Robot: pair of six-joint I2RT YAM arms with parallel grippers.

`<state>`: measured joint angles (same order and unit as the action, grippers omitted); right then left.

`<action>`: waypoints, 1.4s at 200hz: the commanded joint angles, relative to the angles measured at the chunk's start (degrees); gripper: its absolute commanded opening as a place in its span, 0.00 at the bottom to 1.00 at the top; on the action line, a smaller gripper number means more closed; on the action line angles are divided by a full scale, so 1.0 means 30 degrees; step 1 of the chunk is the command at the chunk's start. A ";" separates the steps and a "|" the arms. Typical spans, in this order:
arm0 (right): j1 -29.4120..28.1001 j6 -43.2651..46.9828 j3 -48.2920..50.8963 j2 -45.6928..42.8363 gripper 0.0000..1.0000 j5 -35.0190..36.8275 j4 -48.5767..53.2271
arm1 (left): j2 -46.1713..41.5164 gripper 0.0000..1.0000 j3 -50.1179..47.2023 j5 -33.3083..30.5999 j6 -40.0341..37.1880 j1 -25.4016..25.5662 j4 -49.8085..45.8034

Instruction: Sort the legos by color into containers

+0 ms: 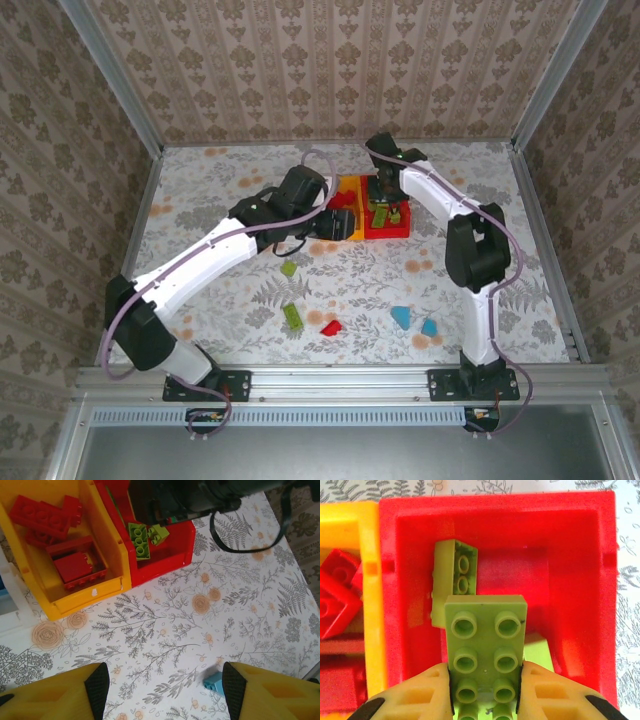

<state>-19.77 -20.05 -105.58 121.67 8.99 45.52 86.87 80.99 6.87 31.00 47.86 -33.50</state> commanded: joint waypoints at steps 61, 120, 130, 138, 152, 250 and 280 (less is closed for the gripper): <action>0.0707 0.0485 -0.3578 0.2889 0.45 0.0342 0.2198 | 0.0571 0.64 0.0337 0.0791 -0.0680 -0.0164 0.0390; 0.0366 0.0683 -0.2832 0.0369 0.60 0.0129 0.1935 | 0.0866 0.65 0.0249 0.1596 -0.1381 -0.0054 0.0325; 0.0277 0.0719 -0.1918 -0.0590 0.59 0.0162 0.1562 | 0.1053 0.65 0.0249 0.1825 -0.1754 0.0082 0.0241; 0.0204 0.0758 -0.0892 -0.1563 0.59 0.0179 0.1144 | 0.1301 0.65 0.0260 0.2099 -0.2201 0.0276 0.0159; 0.0118 0.0659 0.1432 -0.3667 0.59 -0.0005 0.0048 | 0.1746 0.66 0.0306 0.2549 -0.3106 0.0785 -0.0034; -0.0014 -0.3426 1.4289 -2.0392 0.73 0.1238 0.1841 | 0.7614 0.81 0.2978 0.2095 -0.4042 0.6751 -0.2025; 0.0106 -0.3731 1.4508 -2.2591 0.80 0.2014 0.3399 | 0.9837 0.86 0.5061 0.1668 -0.1721 0.7337 -0.3133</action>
<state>-19.81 -28.69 -63.13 56.71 11.44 49.82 112.92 91.31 13.63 19.79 69.36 -38.22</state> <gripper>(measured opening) 0.786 0.850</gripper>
